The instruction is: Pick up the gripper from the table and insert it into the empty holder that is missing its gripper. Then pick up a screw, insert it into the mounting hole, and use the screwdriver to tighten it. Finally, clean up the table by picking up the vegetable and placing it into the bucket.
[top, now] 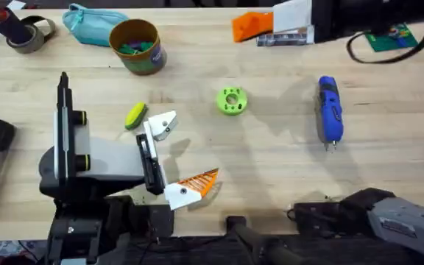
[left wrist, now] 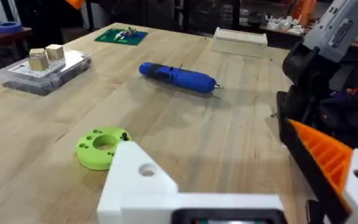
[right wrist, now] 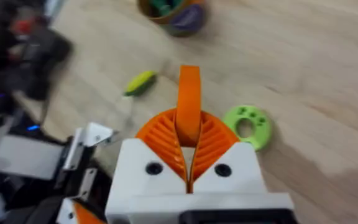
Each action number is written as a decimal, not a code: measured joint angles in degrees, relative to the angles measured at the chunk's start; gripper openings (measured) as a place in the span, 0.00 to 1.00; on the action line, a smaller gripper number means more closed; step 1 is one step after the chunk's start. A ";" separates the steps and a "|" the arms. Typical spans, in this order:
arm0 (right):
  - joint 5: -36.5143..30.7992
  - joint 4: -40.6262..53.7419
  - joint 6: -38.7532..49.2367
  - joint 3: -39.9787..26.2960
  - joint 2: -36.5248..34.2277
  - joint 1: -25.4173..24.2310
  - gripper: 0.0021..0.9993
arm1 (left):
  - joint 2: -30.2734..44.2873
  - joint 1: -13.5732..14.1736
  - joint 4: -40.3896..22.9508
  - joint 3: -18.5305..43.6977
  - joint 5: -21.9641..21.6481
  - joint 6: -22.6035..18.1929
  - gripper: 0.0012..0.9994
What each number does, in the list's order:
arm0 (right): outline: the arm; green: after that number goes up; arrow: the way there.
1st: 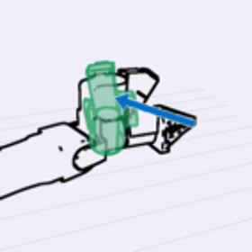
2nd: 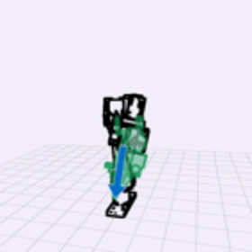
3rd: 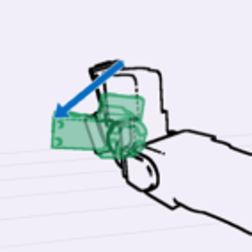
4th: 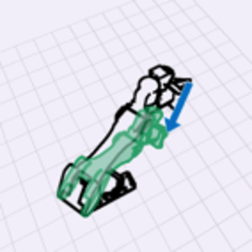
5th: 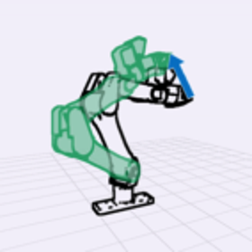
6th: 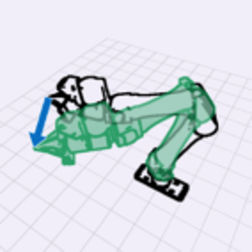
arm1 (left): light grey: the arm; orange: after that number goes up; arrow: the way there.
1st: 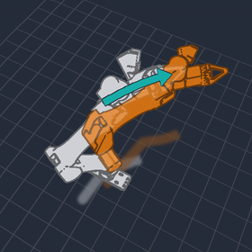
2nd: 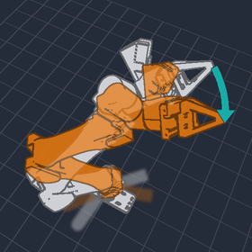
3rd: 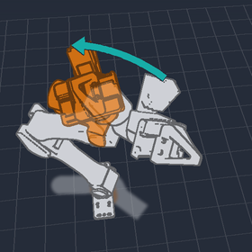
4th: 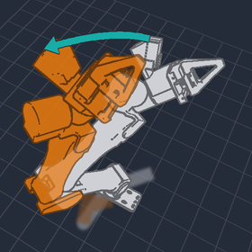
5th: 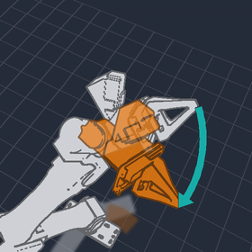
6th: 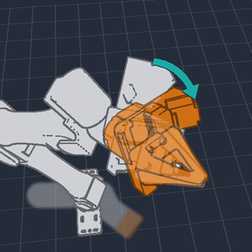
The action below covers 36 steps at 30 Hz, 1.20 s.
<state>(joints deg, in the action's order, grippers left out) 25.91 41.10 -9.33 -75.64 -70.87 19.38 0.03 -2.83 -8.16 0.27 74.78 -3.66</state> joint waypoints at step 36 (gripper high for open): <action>52.73 -95.95 -60.85 52.27 -2.36 -6.06 0.01 | 0.00 0.00 0.00 0.00 -0.02 0.00 0.99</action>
<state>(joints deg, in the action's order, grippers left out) 78.63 -54.85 -70.18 -23.37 -73.23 13.32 0.03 -2.83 -8.16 0.27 74.76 -3.66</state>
